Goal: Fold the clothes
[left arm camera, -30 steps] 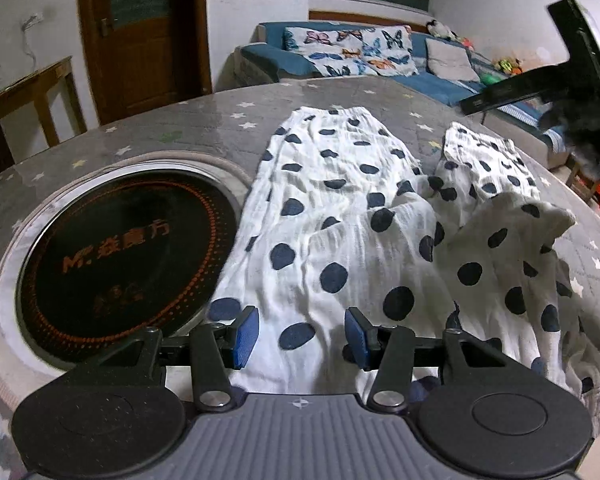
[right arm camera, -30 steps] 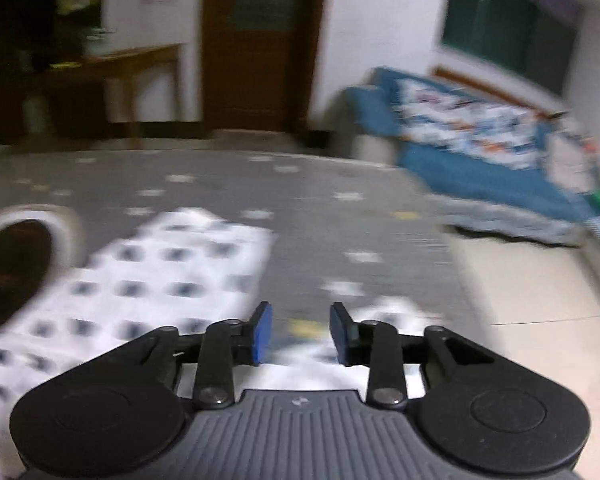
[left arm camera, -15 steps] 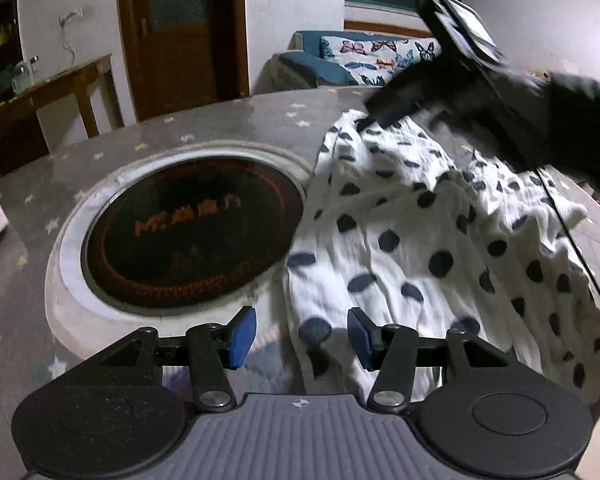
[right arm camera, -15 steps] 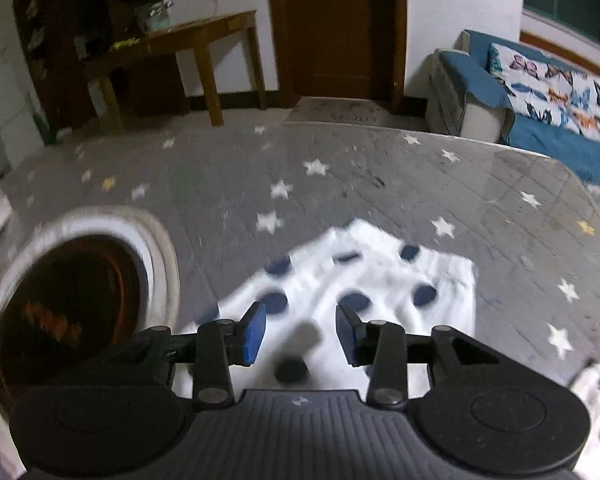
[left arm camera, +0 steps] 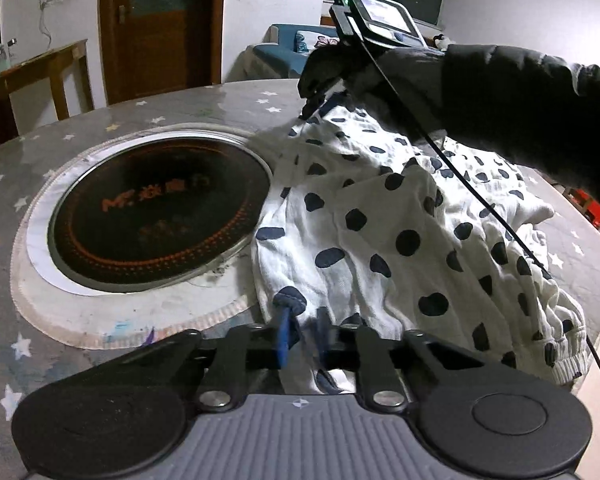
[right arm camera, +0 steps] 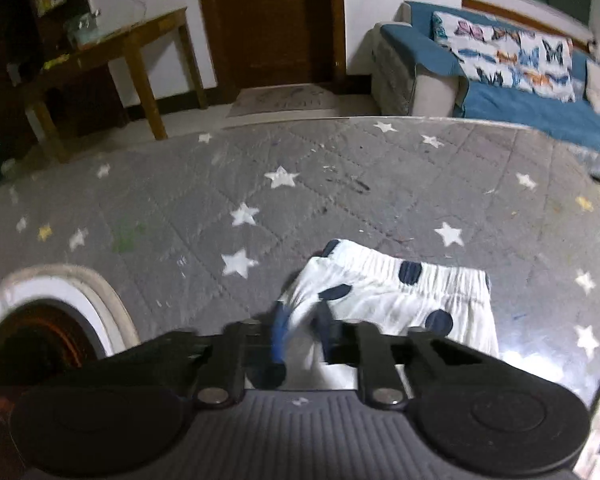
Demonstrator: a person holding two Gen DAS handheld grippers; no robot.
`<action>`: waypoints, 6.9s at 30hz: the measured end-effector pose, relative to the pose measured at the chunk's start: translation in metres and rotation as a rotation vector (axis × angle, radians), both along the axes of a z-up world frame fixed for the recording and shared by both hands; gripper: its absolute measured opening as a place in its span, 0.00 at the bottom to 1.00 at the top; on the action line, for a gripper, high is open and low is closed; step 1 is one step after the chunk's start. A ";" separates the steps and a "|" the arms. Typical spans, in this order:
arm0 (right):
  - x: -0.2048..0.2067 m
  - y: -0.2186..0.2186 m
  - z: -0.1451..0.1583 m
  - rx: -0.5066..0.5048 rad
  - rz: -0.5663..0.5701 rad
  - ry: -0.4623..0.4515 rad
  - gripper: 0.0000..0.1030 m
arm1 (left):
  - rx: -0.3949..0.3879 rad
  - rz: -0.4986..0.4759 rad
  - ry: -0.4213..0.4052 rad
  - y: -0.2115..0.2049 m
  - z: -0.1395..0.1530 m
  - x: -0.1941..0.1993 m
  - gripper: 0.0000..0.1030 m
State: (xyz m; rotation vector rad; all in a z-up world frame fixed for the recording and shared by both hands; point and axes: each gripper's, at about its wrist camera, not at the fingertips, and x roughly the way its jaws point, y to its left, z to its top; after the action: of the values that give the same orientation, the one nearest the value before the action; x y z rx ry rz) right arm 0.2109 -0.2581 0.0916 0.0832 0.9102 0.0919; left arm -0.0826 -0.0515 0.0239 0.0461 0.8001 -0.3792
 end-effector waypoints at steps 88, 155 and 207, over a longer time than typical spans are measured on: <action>-0.012 -0.142 -0.005 -0.089 0.012 -0.103 0.53 | -0.063 -0.483 0.062 -0.117 0.002 0.009 0.26; -0.103 0.010 0.020 -0.018 0.442 -0.038 0.37 | -0.116 -0.046 0.003 0.009 0.005 0.012 0.28; -0.344 -0.072 0.004 0.034 0.407 -0.161 0.48 | 0.082 -0.053 -0.066 -0.043 0.018 -0.020 0.57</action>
State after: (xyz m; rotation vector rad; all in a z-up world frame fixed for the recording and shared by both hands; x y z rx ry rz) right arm -0.1336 -0.3300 0.0951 -0.0786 0.7539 0.4859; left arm -0.1024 -0.0949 0.0418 0.1559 0.7503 -0.3934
